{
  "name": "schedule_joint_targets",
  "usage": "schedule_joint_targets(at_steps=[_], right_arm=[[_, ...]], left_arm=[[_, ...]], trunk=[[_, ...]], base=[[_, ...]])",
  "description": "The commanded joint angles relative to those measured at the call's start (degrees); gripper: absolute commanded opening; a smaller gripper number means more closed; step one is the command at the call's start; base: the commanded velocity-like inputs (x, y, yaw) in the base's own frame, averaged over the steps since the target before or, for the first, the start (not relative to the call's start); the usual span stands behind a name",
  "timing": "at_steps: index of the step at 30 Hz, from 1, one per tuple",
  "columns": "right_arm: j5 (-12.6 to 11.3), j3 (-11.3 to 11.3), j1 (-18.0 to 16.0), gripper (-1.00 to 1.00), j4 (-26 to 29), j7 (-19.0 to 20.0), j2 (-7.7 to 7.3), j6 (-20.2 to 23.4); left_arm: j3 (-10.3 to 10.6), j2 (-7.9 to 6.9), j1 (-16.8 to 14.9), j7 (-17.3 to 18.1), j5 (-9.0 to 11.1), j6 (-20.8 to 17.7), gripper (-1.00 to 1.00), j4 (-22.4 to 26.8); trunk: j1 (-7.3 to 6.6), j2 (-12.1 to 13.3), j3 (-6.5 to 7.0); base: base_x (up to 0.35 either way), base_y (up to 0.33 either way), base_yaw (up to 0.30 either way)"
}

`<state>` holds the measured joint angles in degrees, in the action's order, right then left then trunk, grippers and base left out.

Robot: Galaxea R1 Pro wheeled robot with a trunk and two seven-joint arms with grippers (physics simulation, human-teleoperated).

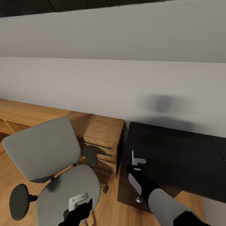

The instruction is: In the bedroom, organize the workspace by keeping the computer under the desk, ensuring the monitor is on the desk, placing the keyboard on the desk next to the monitor, placing the mouse on the desk next to the keyboard, moving the folder from the swivel chair onto the desk next to the mouse, stacking the notebook on top of the folder with the pen on top of the notebook, and positioning the swivel chair next to the desk.

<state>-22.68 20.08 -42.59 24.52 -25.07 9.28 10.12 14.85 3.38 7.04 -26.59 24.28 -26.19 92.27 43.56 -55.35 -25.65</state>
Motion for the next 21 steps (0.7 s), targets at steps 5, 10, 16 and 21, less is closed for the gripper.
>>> schedule_joint_targets(at_steps=[5,10,16,21], right_arm=[[-0.39,0.48,-0.04,-1.0,0.16,-0.5,-0.05,0.33],[-0.38,0.48,-0.04,-1.0,0.17,-0.5,-0.05,0.29],[-0.35,0.44,-0.04,-1.0,0.77,-0.57,-0.12,0.11],[-0.35,0.35,-0.04,-1.0,3.11,-0.69,-0.24,0.17]], left_arm=[[-0.07,-0.1,-0.01,-0.48,0.59,-0.02,1.0,0.1],[-0.04,-0.13,-0.01,-0.48,0.59,-0.01,1.0,0.1],[-0.01,-0.13,-0.01,-0.53,0.51,-0.01,1.0,0.04],[0.0,-0.13,-0.01,-0.56,0.43,-0.07,1.0,-0.05]], trunk=[[-0.43,0.76,0.31],[-1.53,2.76,1.2],[-2.85,5.17,2.28],[-3.94,7.18,3.18]], base=[[0.0,0.0,0.0],[0.0,0.0,0.0],[0.0,0.0,0.0],[-0.008,0.0,0.0]])
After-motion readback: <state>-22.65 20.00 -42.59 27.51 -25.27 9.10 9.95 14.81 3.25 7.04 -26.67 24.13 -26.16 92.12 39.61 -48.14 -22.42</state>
